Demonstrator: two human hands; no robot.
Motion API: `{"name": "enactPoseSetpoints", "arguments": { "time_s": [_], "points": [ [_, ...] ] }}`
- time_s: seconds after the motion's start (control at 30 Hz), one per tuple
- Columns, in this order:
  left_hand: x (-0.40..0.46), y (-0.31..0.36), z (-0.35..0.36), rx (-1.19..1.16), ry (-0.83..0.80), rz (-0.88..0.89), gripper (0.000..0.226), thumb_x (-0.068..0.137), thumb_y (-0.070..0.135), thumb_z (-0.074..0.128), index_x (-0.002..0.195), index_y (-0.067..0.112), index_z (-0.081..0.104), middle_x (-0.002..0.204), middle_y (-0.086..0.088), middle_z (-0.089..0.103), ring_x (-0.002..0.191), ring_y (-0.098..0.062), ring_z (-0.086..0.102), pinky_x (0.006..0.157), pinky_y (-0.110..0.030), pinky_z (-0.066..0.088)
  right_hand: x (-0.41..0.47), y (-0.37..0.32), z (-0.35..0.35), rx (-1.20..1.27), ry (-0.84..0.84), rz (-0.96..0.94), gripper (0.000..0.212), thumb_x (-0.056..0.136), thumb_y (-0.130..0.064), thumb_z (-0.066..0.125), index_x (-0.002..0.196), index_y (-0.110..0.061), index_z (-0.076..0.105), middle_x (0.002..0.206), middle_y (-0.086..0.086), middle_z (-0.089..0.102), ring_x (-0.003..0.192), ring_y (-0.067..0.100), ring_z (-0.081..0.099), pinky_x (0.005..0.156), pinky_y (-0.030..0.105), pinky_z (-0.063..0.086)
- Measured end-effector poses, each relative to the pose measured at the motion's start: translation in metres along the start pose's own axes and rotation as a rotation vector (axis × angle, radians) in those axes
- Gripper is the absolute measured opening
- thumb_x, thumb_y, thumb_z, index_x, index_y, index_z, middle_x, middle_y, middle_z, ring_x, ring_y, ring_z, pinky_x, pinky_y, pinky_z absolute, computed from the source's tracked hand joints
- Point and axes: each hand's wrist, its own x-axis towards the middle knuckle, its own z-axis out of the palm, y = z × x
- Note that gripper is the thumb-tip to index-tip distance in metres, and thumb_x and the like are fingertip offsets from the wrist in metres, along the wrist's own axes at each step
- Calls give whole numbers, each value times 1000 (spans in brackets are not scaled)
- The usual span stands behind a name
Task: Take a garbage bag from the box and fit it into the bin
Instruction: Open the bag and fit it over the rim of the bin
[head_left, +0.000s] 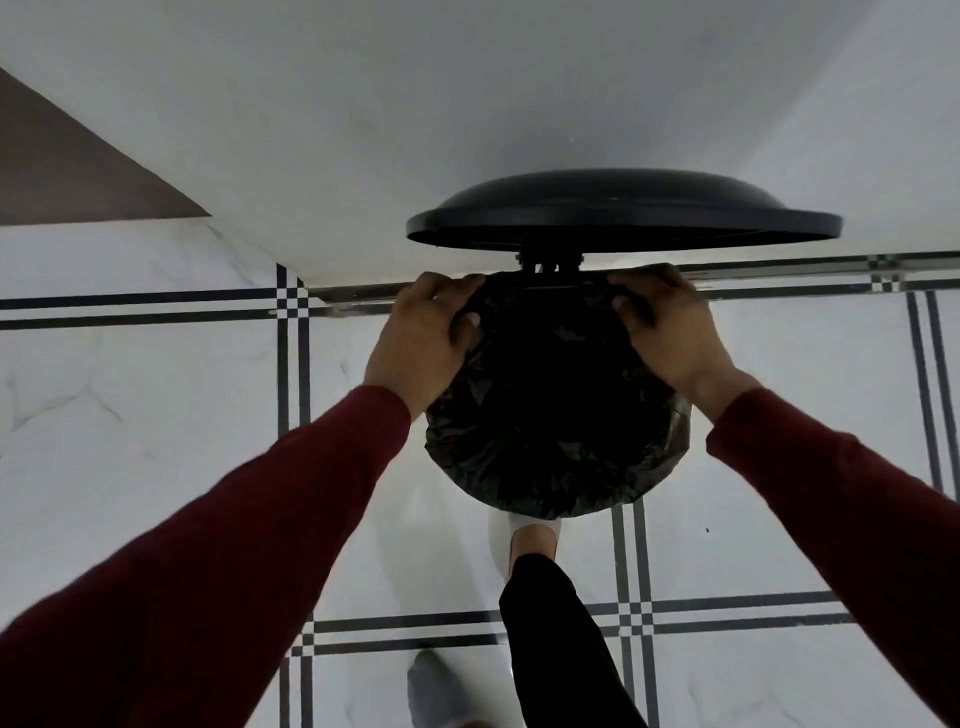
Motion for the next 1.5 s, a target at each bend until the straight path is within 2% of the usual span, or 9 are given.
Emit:
{"name": "enactPoseSetpoints", "arguments": {
  "time_s": [0.07, 0.27, 0.43, 0.6, 0.8, 0.9, 1.07, 1.2, 1.5],
  "points": [
    [12, -5, -1, -7, 3, -8, 42, 104, 22, 56, 146, 17, 59, 126, -10, 59, 111, -28, 63, 101, -30, 49, 13, 1, -6, 123, -44, 164, 23, 99, -19, 59, 114, -22, 75, 111, -1, 69, 99, 12, 63, 85, 0, 37],
    [32, -6, 6, -127, 31, -219, 26, 102, 17, 54, 115, 14, 76, 110, -5, 71, 104, -21, 66, 89, -19, 41, 43, 8, -15, 685, -221, 544, 18, 98, -1, 59, 98, -12, 73, 90, 6, 70, 77, 15, 67, 81, 29, 57],
    [46, -9, 8, -341, -33, -435, 25, 100, 17, 53, 102, 15, 77, 95, 2, 75, 97, -20, 70, 94, -39, 58, 47, 7, -11, 754, -261, 650, 30, 95, 9, 47, 87, -8, 70, 83, 8, 68, 70, 18, 65, 65, 24, 59],
    [46, -9, 6, -306, -18, -383, 26, 97, 5, 51, 96, 22, 71, 80, 3, 66, 66, -13, 59, 63, -21, 49, 42, 1, -12, 922, -363, 740, 27, 97, -11, 51, 71, -12, 54, 56, 1, 59, 50, 17, 58, 46, 19, 48],
    [45, -11, 4, -660, -137, -614, 25, 95, 2, 51, 90, 14, 73, 86, -2, 71, 74, -10, 68, 67, -23, 55, 33, 15, -5, 796, -383, 662, 47, 99, -45, 59, 115, -4, 74, 107, 14, 78, 96, 27, 75, 83, 32, 61],
    [37, -19, 4, -630, -211, -473, 20, 99, 16, 62, 108, 1, 73, 102, -7, 74, 96, -20, 70, 88, -30, 56, 35, 17, -4, 747, -422, 691, 57, 94, -58, 60, 115, -7, 75, 110, 13, 78, 103, 28, 74, 98, 39, 56],
    [31, -25, 11, -721, -134, -514, 28, 99, 39, 68, 104, 14, 79, 103, -9, 80, 100, -28, 76, 99, -46, 58, 39, 15, -6, 723, -322, 745, 45, 91, -51, 68, 100, -8, 77, 100, 12, 79, 91, 28, 76, 89, 37, 60],
    [31, -24, 14, -654, -55, -507, 16, 98, 38, 67, 86, 28, 66, 84, -10, 59, 74, -23, 52, 69, -39, 47, 43, 21, -12, 646, -317, 690, 38, 93, -46, 69, 96, -10, 78, 92, 9, 79, 82, 23, 76, 79, 33, 59],
    [28, -18, 15, -481, 48, -521, 18, 100, 38, 65, 90, 24, 72, 89, -2, 76, 87, -18, 69, 86, -36, 56, 52, 33, -14, 529, -357, 555, 38, 82, -60, 70, 84, -23, 69, 83, 4, 57, 79, 22, 47, 72, 39, 36]
  ]
}}
